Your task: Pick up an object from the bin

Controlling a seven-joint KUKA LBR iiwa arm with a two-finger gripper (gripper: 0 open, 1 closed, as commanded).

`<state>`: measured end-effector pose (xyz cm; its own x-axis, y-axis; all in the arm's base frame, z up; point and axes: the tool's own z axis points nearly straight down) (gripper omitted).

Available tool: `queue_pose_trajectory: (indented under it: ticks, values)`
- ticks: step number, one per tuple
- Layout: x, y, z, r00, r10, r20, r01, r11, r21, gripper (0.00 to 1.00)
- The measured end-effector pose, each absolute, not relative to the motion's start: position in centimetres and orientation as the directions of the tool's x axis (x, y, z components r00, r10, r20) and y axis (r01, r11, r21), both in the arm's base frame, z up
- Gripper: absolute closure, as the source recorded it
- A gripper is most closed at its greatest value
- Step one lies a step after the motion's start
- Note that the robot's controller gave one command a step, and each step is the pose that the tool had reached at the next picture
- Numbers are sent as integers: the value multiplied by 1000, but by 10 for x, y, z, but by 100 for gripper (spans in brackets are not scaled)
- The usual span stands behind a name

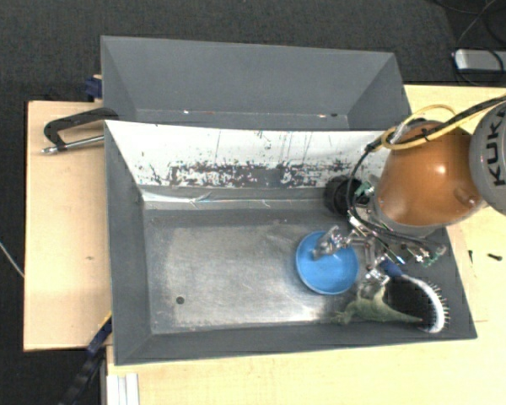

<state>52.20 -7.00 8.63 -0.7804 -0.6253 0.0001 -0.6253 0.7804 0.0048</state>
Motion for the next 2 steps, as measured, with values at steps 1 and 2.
queue_pose_trajectory:
  ticks: [1,2]
  values:
    - [512,-28,75,-560,-828,-16,-828,560,-19,0]
    - [509,-32,75,-565,-825,-4,-825,565,-13,100]
